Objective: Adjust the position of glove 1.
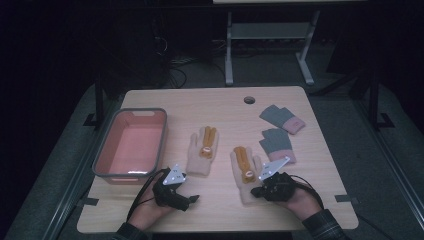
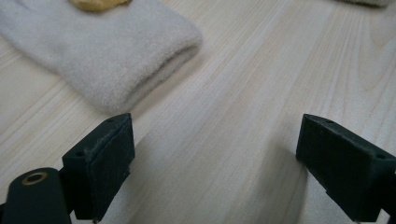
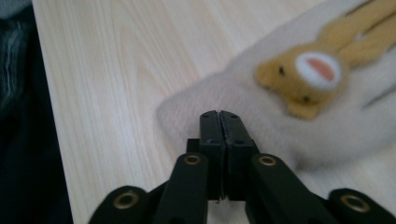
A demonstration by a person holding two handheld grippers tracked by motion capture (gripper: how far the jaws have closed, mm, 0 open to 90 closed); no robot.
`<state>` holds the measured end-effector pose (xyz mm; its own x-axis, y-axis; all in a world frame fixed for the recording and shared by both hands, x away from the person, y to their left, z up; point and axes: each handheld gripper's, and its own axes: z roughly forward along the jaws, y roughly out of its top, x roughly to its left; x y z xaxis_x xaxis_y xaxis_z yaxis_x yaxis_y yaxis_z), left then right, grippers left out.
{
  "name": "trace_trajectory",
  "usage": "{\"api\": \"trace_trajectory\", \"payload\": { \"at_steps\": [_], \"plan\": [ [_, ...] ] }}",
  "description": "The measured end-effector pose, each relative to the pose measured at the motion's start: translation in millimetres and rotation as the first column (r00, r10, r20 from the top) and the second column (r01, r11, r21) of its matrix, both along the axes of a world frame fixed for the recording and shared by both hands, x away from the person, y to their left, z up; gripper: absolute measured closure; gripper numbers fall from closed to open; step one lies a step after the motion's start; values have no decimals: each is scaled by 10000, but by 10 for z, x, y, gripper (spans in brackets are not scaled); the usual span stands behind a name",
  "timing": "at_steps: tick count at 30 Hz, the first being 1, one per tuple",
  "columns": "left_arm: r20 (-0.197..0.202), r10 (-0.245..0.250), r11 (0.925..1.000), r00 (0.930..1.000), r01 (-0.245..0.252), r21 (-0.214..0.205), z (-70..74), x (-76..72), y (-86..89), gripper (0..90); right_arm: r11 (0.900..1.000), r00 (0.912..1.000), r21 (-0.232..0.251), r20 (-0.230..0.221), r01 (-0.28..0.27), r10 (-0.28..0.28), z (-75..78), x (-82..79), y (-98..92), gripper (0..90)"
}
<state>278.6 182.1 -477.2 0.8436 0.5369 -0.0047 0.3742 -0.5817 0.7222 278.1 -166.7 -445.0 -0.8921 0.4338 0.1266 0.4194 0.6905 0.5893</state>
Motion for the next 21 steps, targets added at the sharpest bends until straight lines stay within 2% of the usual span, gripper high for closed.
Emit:
{"api": "trace_trajectory", "payload": {
  "at_steps": [4, 6, 13, 17, 21],
  "plan": [
    [-34, -2, 10000, 10000, 2, 35, 4, 0, 1, 108, 9994, 9994, 250, 234, 232, -238, 73, 52, 39, 850],
    [-15, 0, 10000, 10000, 0, 8, 1, 0, 0, 108, 9979, 9983, 472, 335, 453, -469, 160, 150, 144, 841],
    [29, -49, 9999, 10000, 49, 89, 5, 4, 5, 109, 9959, 9960, 518, 457, 746, -770, 156, 367, 359, 813],
    [28, -42, 10000, 10000, 41, 80, 4, 4, 4, 108, 9965, 9948, 4, 586, 833, -832, 95, 478, 477, 757],
    [15, -41, 10000, 10000, 41, 77, 4, 3, 4, 108, 9956, 9938, -216, 655, 915, -899, 55, 547, 541, 731]
  ]
}}
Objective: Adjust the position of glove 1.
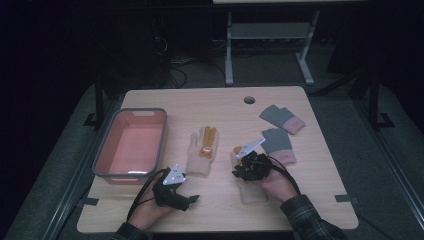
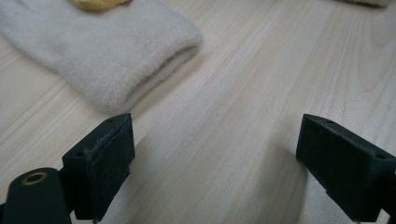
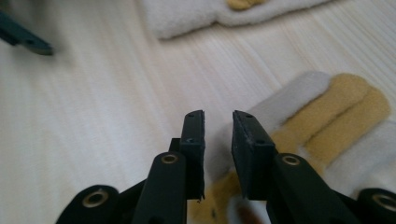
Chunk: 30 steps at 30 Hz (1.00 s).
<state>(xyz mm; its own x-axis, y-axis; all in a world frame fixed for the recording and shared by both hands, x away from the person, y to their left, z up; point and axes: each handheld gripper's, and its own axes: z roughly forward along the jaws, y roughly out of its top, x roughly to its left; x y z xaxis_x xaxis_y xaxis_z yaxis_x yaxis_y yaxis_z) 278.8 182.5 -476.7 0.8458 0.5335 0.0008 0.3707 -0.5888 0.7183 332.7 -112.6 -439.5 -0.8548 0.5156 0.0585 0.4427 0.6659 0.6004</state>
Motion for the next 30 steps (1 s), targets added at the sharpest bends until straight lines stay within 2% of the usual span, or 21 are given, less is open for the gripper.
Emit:
{"api": "trace_trajectory", "payload": {
  "at_steps": [3, 4, 6, 8, 11, 17, 19, 22, 24, 25, 27, 28, 30],
  "plan": [
    [-26, 15, 10000, 10000, -15, -26, -2, -2, -1, 108, 9997, 10000, -244, 17, 55, -54, -51, 44, 46, 695],
    [-25, 13, 10000, 10000, -13, -21, -1, -2, -1, 109, 9986, 10000, -536, 3, 0, 1, -90, 51, 64, 653],
    [-25, 15, 10000, 10000, -15, -26, -2, -2, -1, 108, 9966, 10000, -824, -1, -33, 33, -139, 41, 89, 645],
    [-24, 14, 10000, 10000, -14, -20, -2, -2, -1, 108, 9953, 9993, -970, 356, -24, 59, -151, 15, 100, 679],
    [1, -1, 10000, 10000, 1, 5, 0, 0, 0, 108, 9958, 9988, -911, 490, 62, -17, -156, -20, 108, 822],
    [-20, 19, 10000, 10000, -19, -27, -1, -2, -2, 108, 9970, 9991, -757, 392, 180, -150, -155, -14, 97, 865],
    [0, 6, 10000, 10000, -6, -5, 0, 0, 0, 108, 9986, 9994, -493, 314, 167, -151, -121, -14, 84, 865],
    [15, 0, 10000, 10000, 0, -3, -1, 1, 0, 108, 9992, 9993, 242, 226, 303, -308, -3, -31, 53, 865],
    [14, -3, 10000, 10000, 3, 6, 0, 1, 0, 108, 9991, 9991, 326, 302, 271, -281, 44, -39, 45, 865],
    [9, 19, 10000, 10000, -19, -26, -1, 0, -2, 108, 9962, 9985, 812, 424, 305, -340, 160, -70, 31, 865],
    [9, 29, 10000, 10000, -29, -38, -2, 0, -2, 108, 9953, 9985, 924, 431, 304, -345, 186, -78, 28, 865],
    [11, 21, 10000, 10000, -21, -28, -1, 0, -2, 108, 9895, 9982, 1424, 497, 253, -327, 291, -108, 13, 866],
    [-7, 27, 10000, 10000, -27, -51, -2, -1, -3, 108, 9846, 9980, 1742, 571, 171, -274, 368, -133, 5, 865]
  ]
}}
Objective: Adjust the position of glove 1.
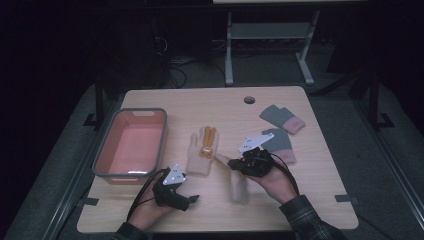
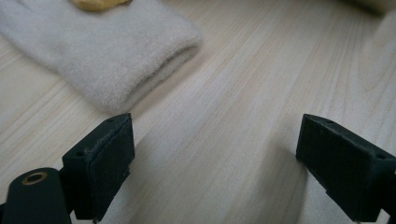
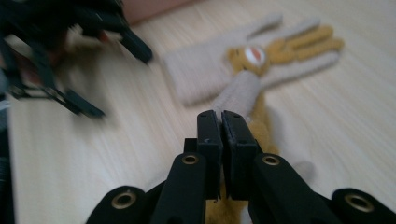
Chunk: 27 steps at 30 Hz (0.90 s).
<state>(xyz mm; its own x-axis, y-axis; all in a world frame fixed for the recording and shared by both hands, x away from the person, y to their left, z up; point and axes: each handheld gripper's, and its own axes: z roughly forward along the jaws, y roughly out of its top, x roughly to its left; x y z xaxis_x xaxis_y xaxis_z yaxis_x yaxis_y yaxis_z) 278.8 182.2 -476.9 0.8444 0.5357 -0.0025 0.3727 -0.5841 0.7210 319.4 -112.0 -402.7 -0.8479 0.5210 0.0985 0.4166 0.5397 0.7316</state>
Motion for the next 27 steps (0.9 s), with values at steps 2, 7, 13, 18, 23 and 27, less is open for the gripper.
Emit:
{"api": "trace_trajectory", "payload": {
  "at_steps": [2, 7, 13, 18, 23, 27],
  "plan": [
    [7, 2, 10000, 10000, -2, 7, 0, 0, 0, 108, 9982, 9999, 583, 51, -120, 117, 104, -34, -19, 865],
    [12, 0, 10000, 10000, 0, 11, 0, 1, 1, 108, 9930, 9997, 1165, -123, -206, 222, 157, -28, -108, 861],
    [-7, -18, 10000, 10000, 18, 41, 1, 0, 2, 108, 9936, 9972, 1096, -729, 260, -181, -115, 141, -307, 856],
    [-3, -20, 10000, 10000, 20, 40, 1, 0, 2, 108, 9924, 9961, 1072, -696, 607, -534, -152, 188, -492, 850],
    [17, -30, 10000, 10000, 30, 57, 2, 2, 3, 109, 9907, 9942, 1021, -672, 905, -839, -157, 172, -653, 850],
    [1, -16, 10000, 10000, 16, 45, 1, 0, 2, 108, 9914, 9937, 875, -652, 969, -914, -183, 130, -762, 846]
  ]
}}
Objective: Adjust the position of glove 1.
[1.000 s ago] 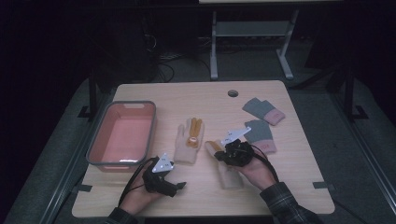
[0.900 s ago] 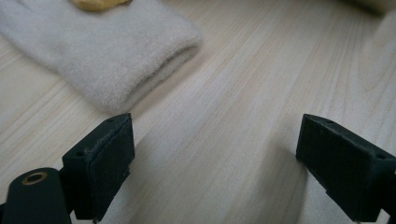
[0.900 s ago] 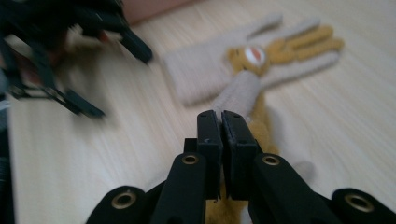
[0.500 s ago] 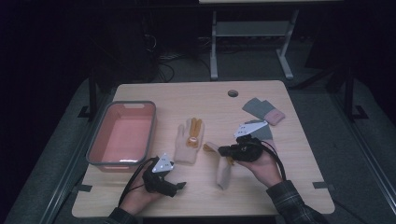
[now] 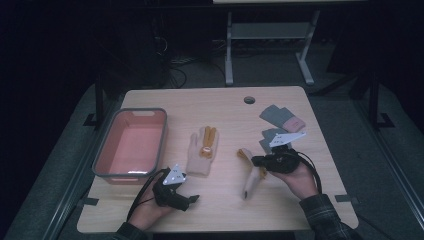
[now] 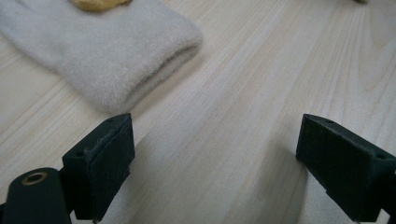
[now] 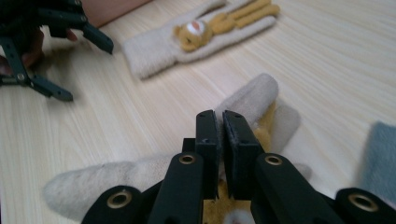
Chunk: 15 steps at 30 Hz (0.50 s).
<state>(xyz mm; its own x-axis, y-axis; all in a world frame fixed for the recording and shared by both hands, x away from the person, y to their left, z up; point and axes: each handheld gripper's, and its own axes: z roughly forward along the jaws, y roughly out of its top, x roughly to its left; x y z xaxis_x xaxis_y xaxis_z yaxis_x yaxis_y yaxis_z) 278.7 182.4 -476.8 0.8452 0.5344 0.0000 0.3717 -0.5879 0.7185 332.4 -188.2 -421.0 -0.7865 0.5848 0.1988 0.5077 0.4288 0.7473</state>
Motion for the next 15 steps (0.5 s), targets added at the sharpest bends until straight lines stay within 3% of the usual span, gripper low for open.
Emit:
{"api": "trace_trajectory", "payload": {
  "at_steps": [10, 13, 15],
  "plan": [
    [-21, 10, 10000, 10000, -10, -17, -1, -2, -1, 108, 9956, 9991, -830, 62, 424, -420, -85, -136, -233, 828],
    [-22, 9, 10000, 10000, -9, -14, 0, -2, -1, 108, 9896, 9983, -1317, 7, 583, -587, -115, -179, -303, 798],
    [-20, 10, 10000, 10000, -10, -18, -1, -2, -1, 108, 9893, 9976, -1286, -9, 689, -696, -132, -199, -355, 760]
  ]
}}
